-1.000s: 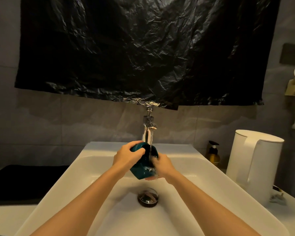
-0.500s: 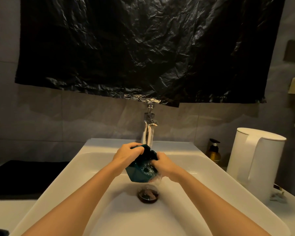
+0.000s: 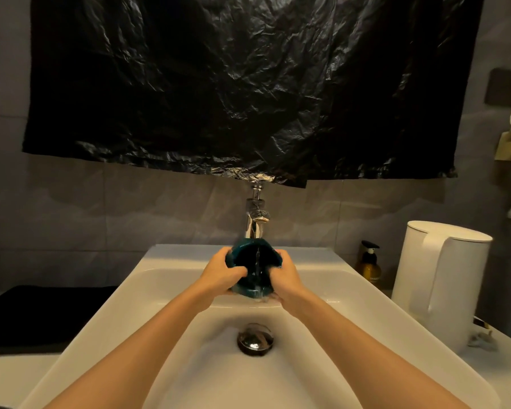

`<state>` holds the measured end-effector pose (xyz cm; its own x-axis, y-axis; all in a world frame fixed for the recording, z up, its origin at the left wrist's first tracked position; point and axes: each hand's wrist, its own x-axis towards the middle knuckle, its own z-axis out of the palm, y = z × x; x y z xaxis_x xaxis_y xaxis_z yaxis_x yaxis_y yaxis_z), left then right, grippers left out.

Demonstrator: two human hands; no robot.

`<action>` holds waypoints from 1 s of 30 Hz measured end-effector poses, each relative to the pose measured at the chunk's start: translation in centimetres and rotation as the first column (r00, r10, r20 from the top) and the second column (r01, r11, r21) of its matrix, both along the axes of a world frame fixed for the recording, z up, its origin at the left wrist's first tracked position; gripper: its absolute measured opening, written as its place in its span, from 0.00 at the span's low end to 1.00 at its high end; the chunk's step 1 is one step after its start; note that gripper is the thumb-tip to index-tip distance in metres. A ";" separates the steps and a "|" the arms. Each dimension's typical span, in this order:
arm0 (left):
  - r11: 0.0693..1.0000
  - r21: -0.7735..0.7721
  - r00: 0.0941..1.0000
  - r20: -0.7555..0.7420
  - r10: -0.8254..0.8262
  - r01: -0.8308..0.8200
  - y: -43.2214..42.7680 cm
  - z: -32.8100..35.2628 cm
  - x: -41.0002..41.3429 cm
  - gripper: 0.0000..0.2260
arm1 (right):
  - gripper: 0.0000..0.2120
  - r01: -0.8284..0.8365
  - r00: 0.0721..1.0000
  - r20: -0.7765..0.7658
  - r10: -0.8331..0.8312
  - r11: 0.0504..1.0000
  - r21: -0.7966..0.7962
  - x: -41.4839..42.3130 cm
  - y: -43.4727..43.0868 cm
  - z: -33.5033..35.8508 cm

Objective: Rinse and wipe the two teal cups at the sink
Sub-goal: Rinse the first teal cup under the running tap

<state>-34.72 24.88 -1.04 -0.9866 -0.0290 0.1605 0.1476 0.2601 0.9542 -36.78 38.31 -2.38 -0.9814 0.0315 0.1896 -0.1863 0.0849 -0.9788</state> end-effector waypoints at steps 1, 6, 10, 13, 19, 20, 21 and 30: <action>0.996 -0.083 1.000 -0.025 -0.011 0.009 -0.1 -0.4 0.0 0.19 | 0.13 0.011 0.999 -0.046 -0.010 1.000 0.027 0.2 0.1 -0.1; 0.956 -0.240 0.969 -0.217 0.115 -0.167 -0.5 -1.9 -0.1 0.19 | 0.15 -0.004 0.957 -0.280 0.080 0.966 0.260 0.7 0.7 -0.3; 0.928 -0.276 0.942 -0.288 0.170 -0.251 -0.4 -1.7 0.1 0.12 | 0.17 0.089 0.920 -0.386 0.072 0.919 0.383 0.4 1.1 -0.4; 0.930 -0.256 0.959 -0.174 0.223 -0.263 0.1 -0.8 0.5 0.04 | 0.07 0.154 0.947 -0.319 -0.030 0.916 0.370 0.3 1.0 0.0; 0.993 0.109 0.982 0.189 0.019 -0.040 0.7 0.6 1.2 0.12 | 0.08 0.014 0.994 0.100 -0.048 0.948 0.319 0.9 1.1 0.0; 0.985 0.173 0.983 0.181 -0.021 -0.011 0.6 0.6 1.2 0.14 | 0.08 -0.037 0.979 0.205 0.003 0.987 0.158 1.3 1.0 0.2; 0.981 0.192 0.988 0.143 -0.050 0.022 0.6 0.5 1.0 0.17 | 0.10 -0.071 0.959 0.276 0.068 0.997 0.000 1.8 0.7 0.6; 0.993 -0.104 0.988 -0.150 0.035 -0.051 0.2 -0.6 0.4 0.20 | 0.06 -0.036 0.993 0.114 0.008 0.969 0.245 1.2 0.5 -0.3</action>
<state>-34.28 25.12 -1.68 -0.9501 -0.0456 0.3087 0.2712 0.3687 0.8891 -35.55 38.85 -2.69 -0.9967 -0.0238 0.0780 -0.0815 0.3233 -0.9428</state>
